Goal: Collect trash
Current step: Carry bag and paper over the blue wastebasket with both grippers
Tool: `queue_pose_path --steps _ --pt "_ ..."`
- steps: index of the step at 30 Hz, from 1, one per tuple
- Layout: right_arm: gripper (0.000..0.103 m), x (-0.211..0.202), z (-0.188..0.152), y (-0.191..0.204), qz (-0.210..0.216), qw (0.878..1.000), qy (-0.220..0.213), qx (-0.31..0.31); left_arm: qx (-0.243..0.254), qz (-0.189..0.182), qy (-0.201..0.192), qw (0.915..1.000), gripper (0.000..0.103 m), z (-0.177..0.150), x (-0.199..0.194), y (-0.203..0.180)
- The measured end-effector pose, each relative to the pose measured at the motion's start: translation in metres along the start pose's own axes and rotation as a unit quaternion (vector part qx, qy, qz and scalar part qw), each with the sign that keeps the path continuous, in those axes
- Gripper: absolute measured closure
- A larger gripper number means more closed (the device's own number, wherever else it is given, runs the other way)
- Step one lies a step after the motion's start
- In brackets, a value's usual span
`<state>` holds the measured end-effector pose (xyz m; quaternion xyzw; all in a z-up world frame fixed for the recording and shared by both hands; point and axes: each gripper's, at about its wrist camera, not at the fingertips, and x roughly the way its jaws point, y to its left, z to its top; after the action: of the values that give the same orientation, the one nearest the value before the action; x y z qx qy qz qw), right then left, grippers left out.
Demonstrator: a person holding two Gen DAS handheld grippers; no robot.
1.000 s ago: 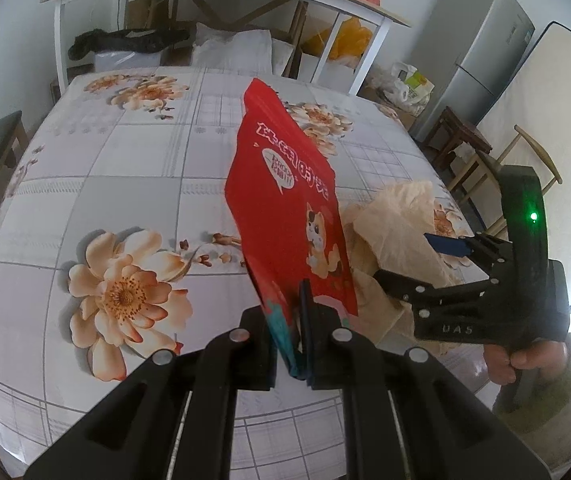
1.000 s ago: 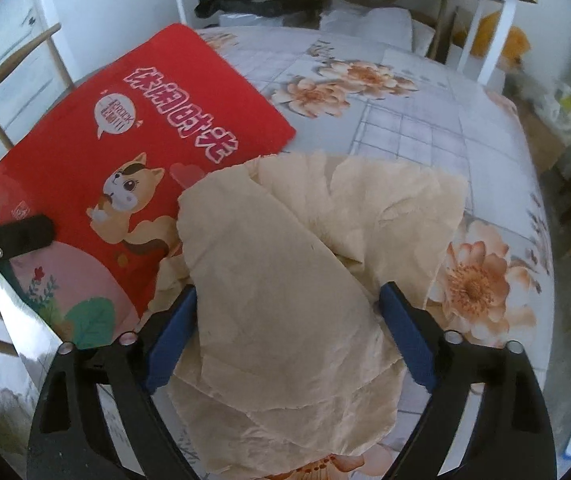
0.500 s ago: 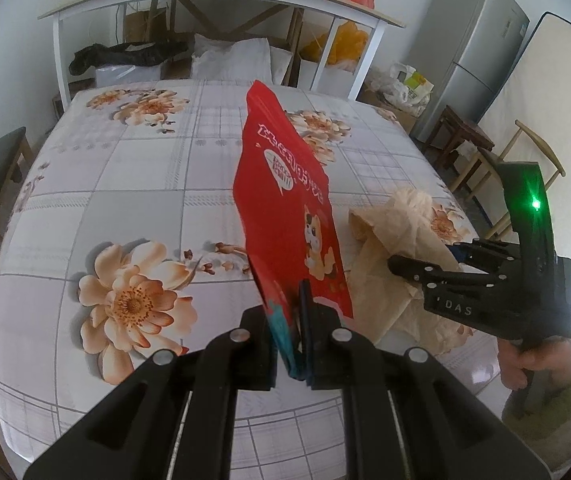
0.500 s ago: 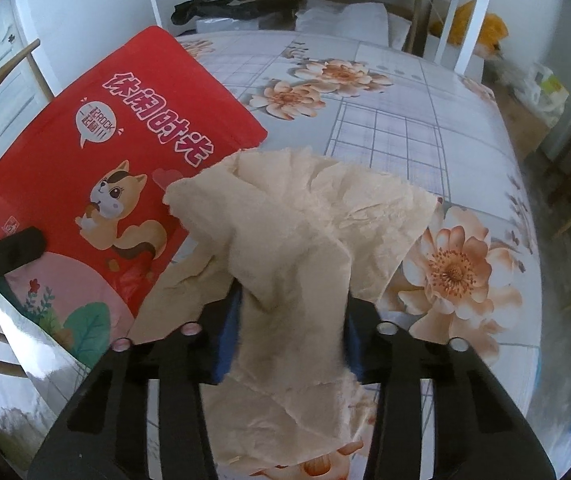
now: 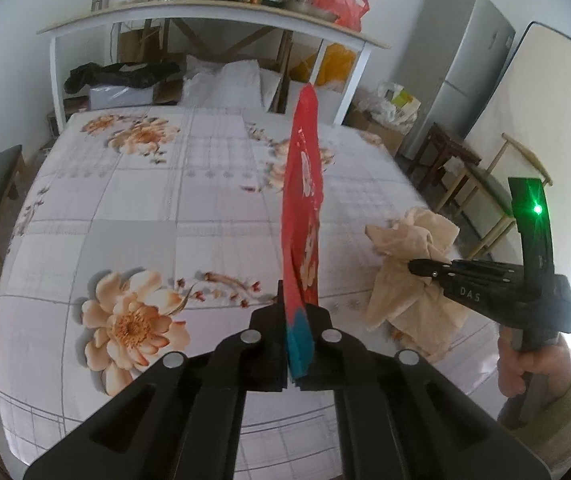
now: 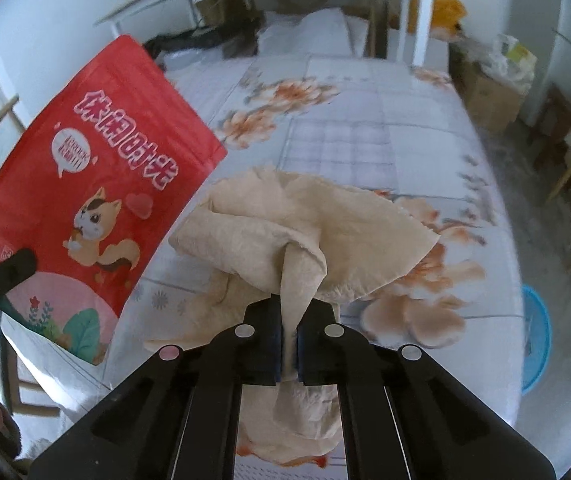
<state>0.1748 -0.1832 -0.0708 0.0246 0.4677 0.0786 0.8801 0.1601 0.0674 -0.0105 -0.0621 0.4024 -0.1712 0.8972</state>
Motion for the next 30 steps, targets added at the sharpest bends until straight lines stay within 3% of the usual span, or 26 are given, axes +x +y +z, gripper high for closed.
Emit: queue_pose_path --steps 7,10,12,17,21,25,30 --pt "0.1 -0.052 0.003 -0.053 0.016 0.995 -0.062 0.082 0.016 -0.034 -0.031 0.9988 0.102 0.022 -0.018 -0.021" --pt "0.1 -0.096 -0.001 -0.096 -0.005 0.985 -0.112 0.134 0.04 -0.061 -0.047 0.9962 0.102 0.037 -0.023 -0.041" --pt "0.1 -0.125 -0.01 -0.126 -0.022 0.975 -0.143 0.171 0.06 -0.082 -0.054 0.9934 0.102 0.046 -0.023 -0.059" --pt "0.1 -0.19 -0.061 -0.21 -0.097 0.935 -0.197 0.278 0.124 -0.135 -0.055 0.9815 0.102 0.065 -0.011 -0.121" --pt "0.1 -0.205 -0.116 -0.262 -0.123 0.904 -0.196 0.361 0.17 -0.176 -0.013 0.9696 0.102 0.072 0.021 -0.183" --pt "0.1 -0.19 -0.167 -0.3 -0.109 0.877 -0.17 0.436 0.202 -0.205 0.049 0.9564 0.102 0.066 0.064 -0.247" --pt "0.099 -0.167 -0.201 -0.333 -0.08 0.852 -0.144 0.497 0.252 -0.182 0.121 0.9427 0.102 0.053 0.132 -0.325"
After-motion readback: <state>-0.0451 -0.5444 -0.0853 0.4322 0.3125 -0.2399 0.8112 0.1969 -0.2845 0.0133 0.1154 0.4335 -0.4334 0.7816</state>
